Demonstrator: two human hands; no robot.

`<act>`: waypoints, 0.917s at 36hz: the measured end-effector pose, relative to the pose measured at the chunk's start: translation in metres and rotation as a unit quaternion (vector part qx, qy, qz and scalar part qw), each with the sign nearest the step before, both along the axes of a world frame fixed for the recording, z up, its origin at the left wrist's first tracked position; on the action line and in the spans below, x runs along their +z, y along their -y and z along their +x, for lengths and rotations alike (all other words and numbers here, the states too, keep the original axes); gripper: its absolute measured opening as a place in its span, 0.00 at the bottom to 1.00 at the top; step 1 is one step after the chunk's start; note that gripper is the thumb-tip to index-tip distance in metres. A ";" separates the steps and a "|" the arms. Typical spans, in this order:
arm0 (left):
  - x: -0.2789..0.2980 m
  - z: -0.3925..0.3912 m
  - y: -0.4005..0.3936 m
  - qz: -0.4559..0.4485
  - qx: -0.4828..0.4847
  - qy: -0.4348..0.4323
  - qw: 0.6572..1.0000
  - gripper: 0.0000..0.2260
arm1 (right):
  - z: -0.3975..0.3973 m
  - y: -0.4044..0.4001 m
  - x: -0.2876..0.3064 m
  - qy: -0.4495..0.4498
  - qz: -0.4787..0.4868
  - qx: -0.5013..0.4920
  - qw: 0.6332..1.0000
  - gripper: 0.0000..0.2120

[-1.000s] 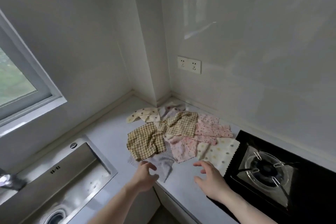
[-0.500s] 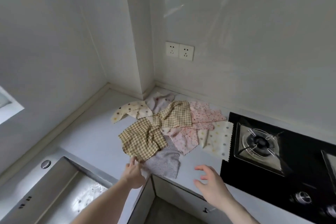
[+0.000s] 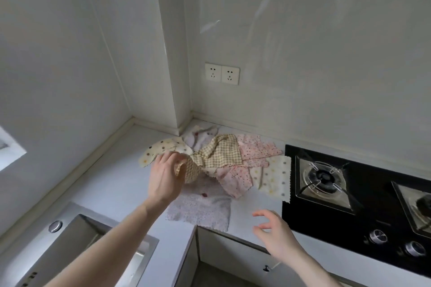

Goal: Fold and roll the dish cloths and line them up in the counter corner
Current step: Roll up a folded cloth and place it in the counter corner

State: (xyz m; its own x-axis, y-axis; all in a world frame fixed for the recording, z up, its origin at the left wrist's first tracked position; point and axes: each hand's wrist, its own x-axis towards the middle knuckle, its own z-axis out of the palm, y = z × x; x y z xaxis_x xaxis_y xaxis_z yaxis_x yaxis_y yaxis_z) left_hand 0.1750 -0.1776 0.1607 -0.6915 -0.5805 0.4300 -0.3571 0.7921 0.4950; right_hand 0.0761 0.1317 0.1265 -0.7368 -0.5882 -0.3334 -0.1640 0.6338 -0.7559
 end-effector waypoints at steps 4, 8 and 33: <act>0.064 -0.007 -0.020 0.027 -0.064 -0.059 0.996 0.05 | 0.003 0.016 0.024 0.004 -0.043 -0.009 0.999 0.12; 0.095 -0.004 -0.045 0.104 -0.154 0.010 0.983 0.06 | 0.006 0.028 0.044 0.020 -0.104 0.007 0.994 0.17; 0.119 -0.023 -0.125 0.197 -0.273 0.089 0.937 0.10 | 0.002 -0.023 0.081 0.002 -0.146 -0.052 0.988 0.08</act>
